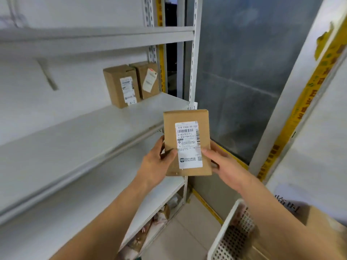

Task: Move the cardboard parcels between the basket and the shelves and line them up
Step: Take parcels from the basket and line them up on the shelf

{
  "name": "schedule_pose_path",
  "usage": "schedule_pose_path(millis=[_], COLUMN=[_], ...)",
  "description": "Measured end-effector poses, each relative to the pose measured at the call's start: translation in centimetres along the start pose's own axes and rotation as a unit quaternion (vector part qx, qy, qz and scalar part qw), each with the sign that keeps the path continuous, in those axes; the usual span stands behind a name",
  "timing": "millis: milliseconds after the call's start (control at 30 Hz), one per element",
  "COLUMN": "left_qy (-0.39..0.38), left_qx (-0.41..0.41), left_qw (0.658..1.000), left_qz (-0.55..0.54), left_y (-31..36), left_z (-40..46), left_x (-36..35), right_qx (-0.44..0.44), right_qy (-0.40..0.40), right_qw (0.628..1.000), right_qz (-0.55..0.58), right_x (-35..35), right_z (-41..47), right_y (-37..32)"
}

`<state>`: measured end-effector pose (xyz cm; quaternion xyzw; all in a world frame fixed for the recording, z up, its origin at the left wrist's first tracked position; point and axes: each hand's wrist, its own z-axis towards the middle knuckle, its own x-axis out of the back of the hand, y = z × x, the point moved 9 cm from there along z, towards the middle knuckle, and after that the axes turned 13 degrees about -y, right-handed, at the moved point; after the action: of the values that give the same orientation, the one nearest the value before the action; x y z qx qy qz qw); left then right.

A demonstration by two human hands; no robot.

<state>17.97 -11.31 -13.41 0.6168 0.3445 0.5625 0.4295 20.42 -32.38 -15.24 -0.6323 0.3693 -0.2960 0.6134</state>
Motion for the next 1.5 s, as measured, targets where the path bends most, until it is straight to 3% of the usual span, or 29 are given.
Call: schedule_pose_path(millis=[233, 433, 733, 1167, 1500], left_qy=[0.081, 0.14, 0.192, 0.278, 0.327], left_qx=[-0.024, -0.026, 0.03, 0.067, 0.072], left_qw=[0.996, 0.986, 0.974, 0.953, 0.942], left_qz=[0.039, 0.085, 0.12, 0.1, 0.018], left_y=[-1.0, -3.5, -10.1, -13.7, -14.1], left_z=[-1.7, -2.5, -3.4, 5.3, 13.0], left_x=[13.4, 23.8, 32.3, 35.8, 37.4], right_qx=[0.003, 0.059, 0.093, 0.073, 0.079], right_qy=[-0.045, -0.047, -0.051, -0.113, -0.102], right_qw=[0.997, 0.992, 0.975, 0.965, 0.966], right_qz=[-0.059, -0.098, -0.195, -0.226, -0.223], right_x=[-9.3, -17.8, -24.5, -21.3, -17.9], right_z=[9.1, 16.6, 27.3, 42.7, 51.8], right_y=[-3.9, -6.1, -5.3, -3.3, -3.8])
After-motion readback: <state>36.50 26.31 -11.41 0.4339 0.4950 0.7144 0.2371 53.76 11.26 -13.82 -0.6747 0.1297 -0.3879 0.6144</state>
